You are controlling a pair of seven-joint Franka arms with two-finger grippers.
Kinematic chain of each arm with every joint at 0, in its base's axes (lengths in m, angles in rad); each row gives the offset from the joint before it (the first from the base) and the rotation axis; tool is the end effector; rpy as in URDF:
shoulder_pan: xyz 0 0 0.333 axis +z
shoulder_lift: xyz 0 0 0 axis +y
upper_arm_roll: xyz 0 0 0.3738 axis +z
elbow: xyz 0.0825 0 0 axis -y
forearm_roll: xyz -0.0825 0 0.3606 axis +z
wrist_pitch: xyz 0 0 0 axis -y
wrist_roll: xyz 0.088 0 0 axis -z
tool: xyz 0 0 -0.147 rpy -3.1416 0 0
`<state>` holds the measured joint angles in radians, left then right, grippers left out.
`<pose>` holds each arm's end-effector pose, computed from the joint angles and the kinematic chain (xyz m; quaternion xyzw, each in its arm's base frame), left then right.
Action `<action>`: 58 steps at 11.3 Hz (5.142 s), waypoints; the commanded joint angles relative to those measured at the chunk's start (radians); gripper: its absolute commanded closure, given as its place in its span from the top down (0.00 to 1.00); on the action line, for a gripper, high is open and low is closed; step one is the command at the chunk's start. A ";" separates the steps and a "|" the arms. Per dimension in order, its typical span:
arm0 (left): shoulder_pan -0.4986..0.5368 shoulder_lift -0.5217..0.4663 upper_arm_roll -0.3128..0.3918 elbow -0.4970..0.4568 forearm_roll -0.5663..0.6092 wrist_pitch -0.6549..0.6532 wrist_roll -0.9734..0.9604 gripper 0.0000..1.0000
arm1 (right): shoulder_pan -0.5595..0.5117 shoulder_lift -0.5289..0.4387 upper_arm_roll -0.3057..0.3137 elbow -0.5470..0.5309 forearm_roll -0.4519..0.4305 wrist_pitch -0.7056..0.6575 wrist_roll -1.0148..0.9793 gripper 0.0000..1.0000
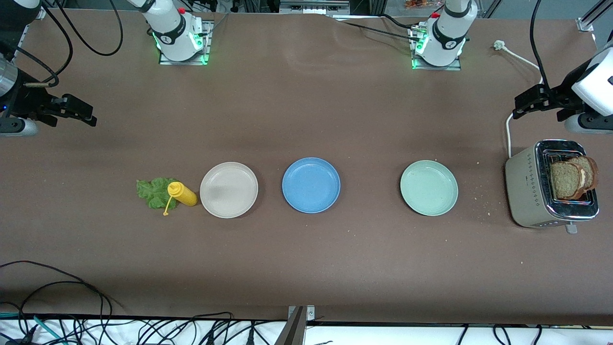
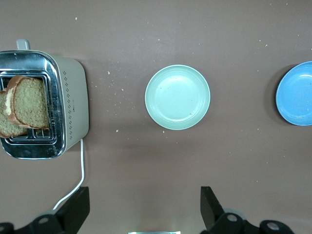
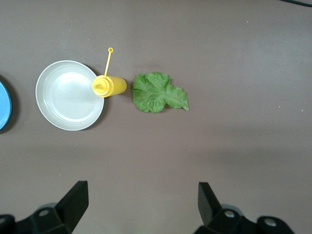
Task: Make sandwich in blue plate with both arms
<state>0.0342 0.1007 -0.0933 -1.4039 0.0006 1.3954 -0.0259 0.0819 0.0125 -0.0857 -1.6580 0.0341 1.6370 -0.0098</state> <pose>0.5446 -0.0289 0.6473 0.9984 -0.0166 -0.0545 0.0021 0.5372 0.0031 0.6022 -0.9997 -0.0016 0.0166 0.0166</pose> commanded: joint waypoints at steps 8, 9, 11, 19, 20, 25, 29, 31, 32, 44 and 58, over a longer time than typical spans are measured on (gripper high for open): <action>0.004 0.001 -0.002 0.008 0.015 -0.013 0.020 1.00 | -0.004 0.004 -0.003 0.020 0.004 -0.017 0.001 1.00; 0.006 0.001 -0.002 0.008 0.015 -0.013 0.020 1.00 | -0.002 0.003 -0.002 0.018 0.003 -0.020 0.002 1.00; 0.006 0.001 -0.002 0.008 0.015 -0.013 0.021 1.00 | -0.001 0.001 0.001 0.018 0.003 -0.022 0.002 1.00; 0.007 0.001 -0.002 0.009 0.015 -0.013 0.021 1.00 | -0.001 0.004 -0.002 0.018 0.004 -0.020 0.001 1.00; 0.007 0.001 -0.002 0.009 0.015 -0.013 0.021 1.00 | -0.002 0.004 -0.003 0.018 0.004 -0.020 0.001 1.00; 0.007 0.001 -0.002 0.009 0.015 -0.013 0.021 1.00 | -0.008 0.004 -0.005 0.018 0.004 -0.020 -0.004 1.00; 0.009 0.001 -0.002 0.008 0.015 -0.013 0.021 1.00 | -0.010 0.004 -0.006 0.018 0.006 -0.020 -0.007 1.00; 0.009 0.001 -0.002 0.008 0.015 -0.013 0.021 1.00 | -0.010 0.006 -0.006 0.018 0.006 -0.020 -0.007 1.00; 0.009 0.001 -0.002 0.008 0.015 -0.013 0.021 1.00 | -0.011 0.004 -0.006 0.018 0.006 -0.020 -0.007 1.00; 0.039 0.002 0.000 0.002 0.015 -0.018 0.023 1.00 | -0.010 0.004 -0.006 0.020 0.007 -0.020 -0.004 1.00; 0.355 0.210 0.006 0.023 0.016 0.266 0.392 1.00 | -0.010 0.004 -0.006 0.018 0.007 -0.022 0.004 1.00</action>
<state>0.3429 0.2621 -0.0793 -1.4073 0.0035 1.6279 0.2612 0.0764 0.0140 -0.0940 -1.6579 0.0341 1.6352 -0.0092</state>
